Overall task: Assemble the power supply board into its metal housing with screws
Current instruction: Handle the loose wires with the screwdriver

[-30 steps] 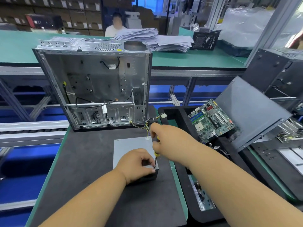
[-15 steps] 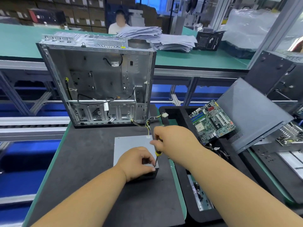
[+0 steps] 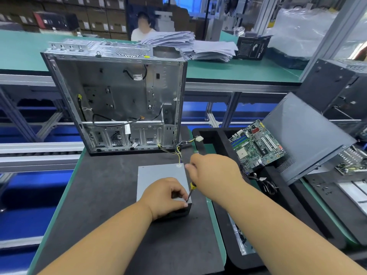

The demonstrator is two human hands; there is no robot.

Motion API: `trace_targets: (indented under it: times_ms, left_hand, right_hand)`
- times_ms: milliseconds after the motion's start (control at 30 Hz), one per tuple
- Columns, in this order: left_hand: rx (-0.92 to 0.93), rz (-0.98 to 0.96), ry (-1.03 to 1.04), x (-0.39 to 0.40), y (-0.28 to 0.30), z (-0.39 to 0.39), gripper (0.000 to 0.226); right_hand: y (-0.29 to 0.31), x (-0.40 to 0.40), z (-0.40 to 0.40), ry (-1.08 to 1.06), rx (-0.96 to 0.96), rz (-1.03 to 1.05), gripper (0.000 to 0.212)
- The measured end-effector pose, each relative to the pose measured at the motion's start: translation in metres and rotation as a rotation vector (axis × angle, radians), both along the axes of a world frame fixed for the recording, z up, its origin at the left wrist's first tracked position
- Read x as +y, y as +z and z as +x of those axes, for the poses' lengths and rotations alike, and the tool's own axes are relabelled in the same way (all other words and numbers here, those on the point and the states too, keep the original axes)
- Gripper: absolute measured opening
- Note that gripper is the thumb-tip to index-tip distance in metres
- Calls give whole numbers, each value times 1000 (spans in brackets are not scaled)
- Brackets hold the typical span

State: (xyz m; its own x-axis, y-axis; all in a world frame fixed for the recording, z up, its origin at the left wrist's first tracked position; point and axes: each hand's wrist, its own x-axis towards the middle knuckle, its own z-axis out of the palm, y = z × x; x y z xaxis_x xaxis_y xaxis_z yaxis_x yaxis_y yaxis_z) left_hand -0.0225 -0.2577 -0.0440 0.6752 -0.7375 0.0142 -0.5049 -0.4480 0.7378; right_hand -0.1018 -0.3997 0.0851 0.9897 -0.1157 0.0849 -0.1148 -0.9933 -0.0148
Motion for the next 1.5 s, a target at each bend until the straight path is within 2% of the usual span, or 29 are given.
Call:
trace_targets:
  times_ms: [100, 200, 300, 400, 467, 533, 633, 700, 767, 900, 1033, 1100, 1167, 1233, 1333, 1400, 1500]
  left_hand:
    - [1, -10, 0, 0, -1, 0, 17]
    - [-8, -5, -9, 1, 0, 1, 18]
    - [-6, -3, -7, 1, 0, 1, 14]
    - [-10, 12, -16, 1, 0, 1, 14]
    - [-7, 18, -18, 1, 0, 1, 15]
    - [0, 18, -19, 1, 0, 1, 17]
    - [3, 15, -23, 1, 2, 1, 21]
    - [0, 21, -19, 1, 2, 1, 23]
    - [-10, 32, -18, 1, 3, 0, 22]
    - [-23, 35, -29, 1, 3, 0, 21]
    - [-23, 33, -26, 1, 4, 0, 18]
    - [-14, 29, -21, 1, 4, -1, 18]
    - [-19, 28, -17, 1, 4, -1, 20]
    - [-26, 33, -17, 2, 4, -1, 22]
    - [-31, 35, -23, 2, 4, -1, 21]
    - [-30, 35, -14, 2, 4, -1, 19]
    - [-16, 26, -13, 2, 4, -1, 18]
  right_hand:
    - [5, -1, -1, 26, 39, 186, 20]
    - [14, -6, 1, 116, 124, 261, 15]
    - [16, -7, 2, 112, 122, 235, 14]
    - [9, -5, 3, 3, 93, 1, 17]
    - [5, -5, 2, -49, 75, -59, 22]
    - [6, -6, 0, -34, 67, 45, 21]
    - [13, -6, -1, 101, 96, 225, 20]
    - [13, -3, 0, 125, 69, 200, 18]
    - [10, -1, 2, 74, 43, 70, 27]
    - [2, 2, 6, -56, 24, -116, 30]
    - [0, 2, 4, -51, -17, -6, 24]
    - [6, 2, 3, 28, 28, 133, 14]
    - [10, 3, 2, 112, 101, 232, 12]
    - [11, 3, 2, 107, 102, 189, 20]
    - [5, 5, 3, -27, 39, 1, 34]
    - [1, 5, 3, -86, 3, -42, 41]
    - [-2, 3, 1, -42, -28, 69, 23]
